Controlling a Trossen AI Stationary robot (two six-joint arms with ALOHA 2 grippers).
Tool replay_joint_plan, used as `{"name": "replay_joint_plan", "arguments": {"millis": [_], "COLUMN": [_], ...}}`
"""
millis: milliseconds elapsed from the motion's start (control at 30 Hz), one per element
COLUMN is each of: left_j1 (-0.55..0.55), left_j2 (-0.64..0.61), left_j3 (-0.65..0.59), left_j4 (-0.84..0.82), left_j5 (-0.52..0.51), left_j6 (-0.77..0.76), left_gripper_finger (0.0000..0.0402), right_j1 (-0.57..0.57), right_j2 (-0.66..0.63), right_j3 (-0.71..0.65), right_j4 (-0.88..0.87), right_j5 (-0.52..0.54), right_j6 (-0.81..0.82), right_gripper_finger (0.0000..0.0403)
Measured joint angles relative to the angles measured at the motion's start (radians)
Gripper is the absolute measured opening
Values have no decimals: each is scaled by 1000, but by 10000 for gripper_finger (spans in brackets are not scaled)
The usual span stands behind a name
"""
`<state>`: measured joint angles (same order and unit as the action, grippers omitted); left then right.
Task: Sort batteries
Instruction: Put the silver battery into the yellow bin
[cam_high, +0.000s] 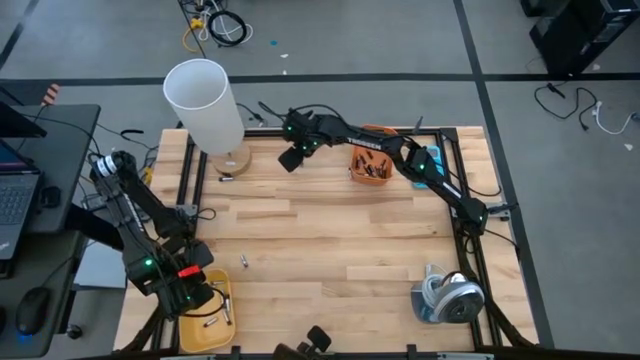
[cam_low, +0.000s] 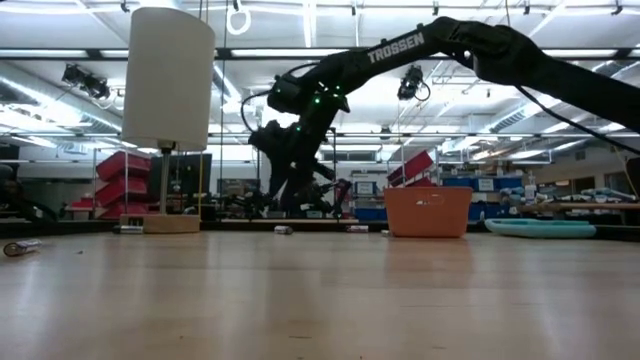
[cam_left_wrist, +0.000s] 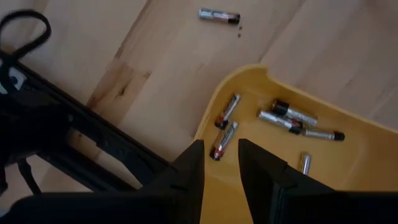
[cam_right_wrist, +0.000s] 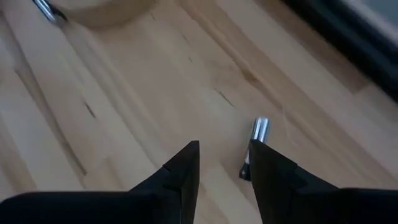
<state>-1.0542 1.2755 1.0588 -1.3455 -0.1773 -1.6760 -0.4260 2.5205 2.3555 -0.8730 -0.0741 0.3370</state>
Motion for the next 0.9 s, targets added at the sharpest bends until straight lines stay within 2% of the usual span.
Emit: {"name": "replay_joint_plan", "arguments": {"millis": [233,367,500,633,833,900], "left_j1": [0,0,0,0,0,0], "left_j2": [0,0,0,0,0,0], "left_j3": [0,0,0,0,0,0], "left_j4": [3,9,7,10,29,43], "left_j5": [-24,-25,-67,-127,-145,-145], "left_j6": [0,0,0,0,-3,-3], "left_gripper_finger": [99,99,99,99,99,99], "right_j1": [5,5,24,67,140,151], "right_j2": [-2,-4,-22,-22,-22,-21], "right_j3": [1,1,1,0,-38,-52], "right_j4": [-61,-222,-397,-482,-504,-541], "right_j5": [-2,-2,0,13,259,303], "right_j6": [-49,-173,-394,-456,-578,-594], "right_gripper_finger": [125,125,125,125,123,123]}}
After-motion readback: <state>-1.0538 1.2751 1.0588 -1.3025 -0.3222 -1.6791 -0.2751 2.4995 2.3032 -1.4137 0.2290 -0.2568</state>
